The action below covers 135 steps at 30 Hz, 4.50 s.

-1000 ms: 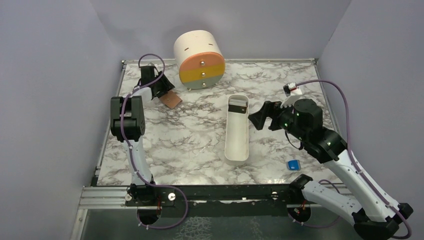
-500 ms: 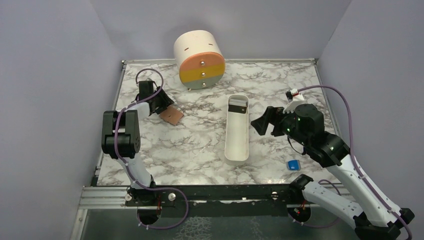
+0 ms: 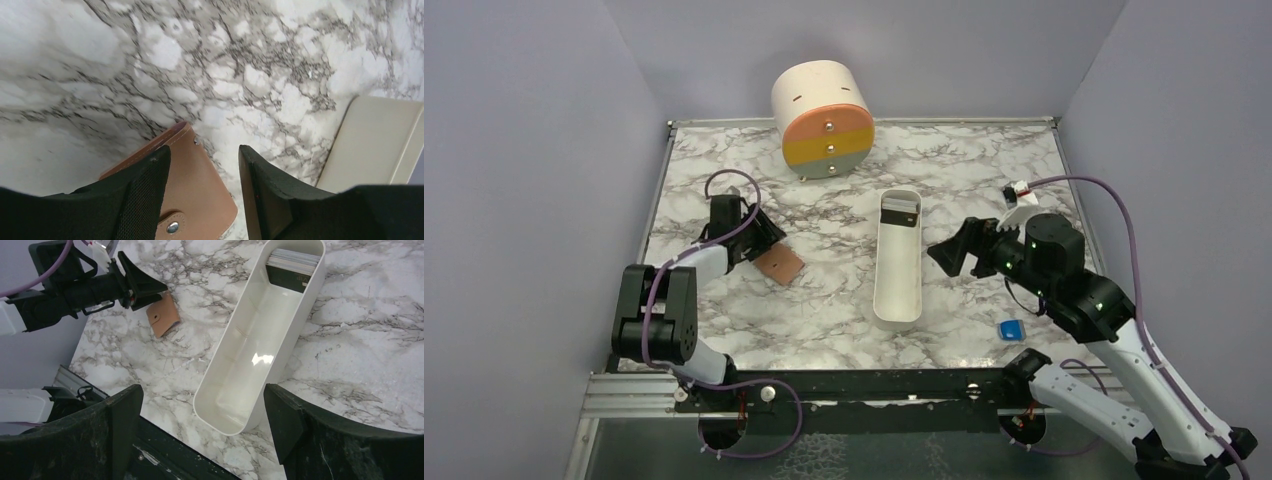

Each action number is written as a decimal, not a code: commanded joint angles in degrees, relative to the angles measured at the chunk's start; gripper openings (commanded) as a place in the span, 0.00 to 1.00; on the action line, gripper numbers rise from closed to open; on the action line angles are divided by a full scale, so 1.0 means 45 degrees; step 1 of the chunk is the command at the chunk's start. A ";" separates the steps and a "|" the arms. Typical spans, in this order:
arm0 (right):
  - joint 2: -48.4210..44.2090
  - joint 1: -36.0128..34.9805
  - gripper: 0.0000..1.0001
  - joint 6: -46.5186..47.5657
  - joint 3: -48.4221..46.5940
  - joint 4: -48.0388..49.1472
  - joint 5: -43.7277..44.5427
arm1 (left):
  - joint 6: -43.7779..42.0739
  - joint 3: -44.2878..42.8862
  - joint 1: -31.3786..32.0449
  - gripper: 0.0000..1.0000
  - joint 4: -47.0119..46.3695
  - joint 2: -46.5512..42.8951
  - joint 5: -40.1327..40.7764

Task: Put the credit cards into the card holder
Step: Move the card holder to the center of the board, then open the card holder at the center of the board.

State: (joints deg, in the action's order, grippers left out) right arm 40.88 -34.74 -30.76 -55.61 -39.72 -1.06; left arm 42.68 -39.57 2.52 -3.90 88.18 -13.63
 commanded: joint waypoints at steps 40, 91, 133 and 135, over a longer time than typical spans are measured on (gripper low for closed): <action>0.7220 -0.1558 0.39 -0.0596 -0.1321 0.4041 -0.4560 | 0.1590 0.2912 0.2935 0.49 0.6144 -0.6252 -0.0326; 1.7433 -0.3393 0.36 0.2053 -0.5228 0.4535 -0.4252 | 0.1756 0.3755 0.2823 0.39 0.2099 -0.4478 -0.1219; 1.2377 -0.3422 0.01 -0.1757 -0.3574 0.4965 -0.3713 | 0.0957 0.1947 0.2955 0.56 0.1417 -0.3713 -0.4727; 1.2301 -0.3431 0.01 -0.1856 -0.3272 0.5152 -0.3837 | 0.0918 0.1920 0.2955 0.54 0.1419 -0.3650 -0.4512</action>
State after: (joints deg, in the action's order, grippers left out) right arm 98.78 -49.50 -36.47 -72.51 -20.80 -12.93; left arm 47.00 -30.52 15.51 5.56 70.85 -34.50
